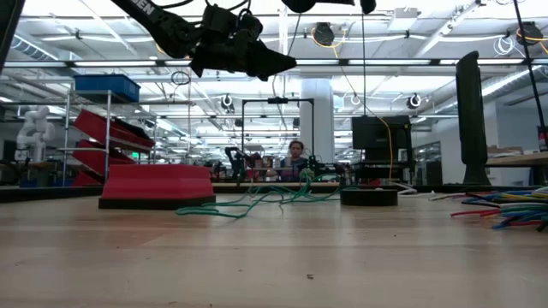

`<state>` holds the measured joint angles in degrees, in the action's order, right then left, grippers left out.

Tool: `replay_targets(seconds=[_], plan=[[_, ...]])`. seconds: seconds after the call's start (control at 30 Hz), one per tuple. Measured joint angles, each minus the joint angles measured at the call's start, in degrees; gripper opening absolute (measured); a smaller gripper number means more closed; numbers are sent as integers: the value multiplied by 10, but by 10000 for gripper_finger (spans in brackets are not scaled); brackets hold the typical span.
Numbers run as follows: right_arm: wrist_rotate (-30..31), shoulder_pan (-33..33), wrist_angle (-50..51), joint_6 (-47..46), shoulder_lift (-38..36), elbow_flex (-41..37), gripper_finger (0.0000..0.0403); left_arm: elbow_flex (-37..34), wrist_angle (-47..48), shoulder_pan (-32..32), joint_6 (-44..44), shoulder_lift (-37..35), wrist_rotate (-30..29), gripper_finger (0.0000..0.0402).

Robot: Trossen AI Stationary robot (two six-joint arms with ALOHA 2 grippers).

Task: Coiling cords
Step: Coil the green wire cable on the spool

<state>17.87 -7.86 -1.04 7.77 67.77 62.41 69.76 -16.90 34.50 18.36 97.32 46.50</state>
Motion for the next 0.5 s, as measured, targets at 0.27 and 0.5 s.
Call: replay_targets(seconds=[0.27, 0.5], plan=[[0, 0, 6, 4, -6, 0, 0, 0, 16, 0, 15, 29, 3, 85], [0, 0, 7, 6, -6, 0, 0, 0, 6, 0, 6, 74, 6, 82]])
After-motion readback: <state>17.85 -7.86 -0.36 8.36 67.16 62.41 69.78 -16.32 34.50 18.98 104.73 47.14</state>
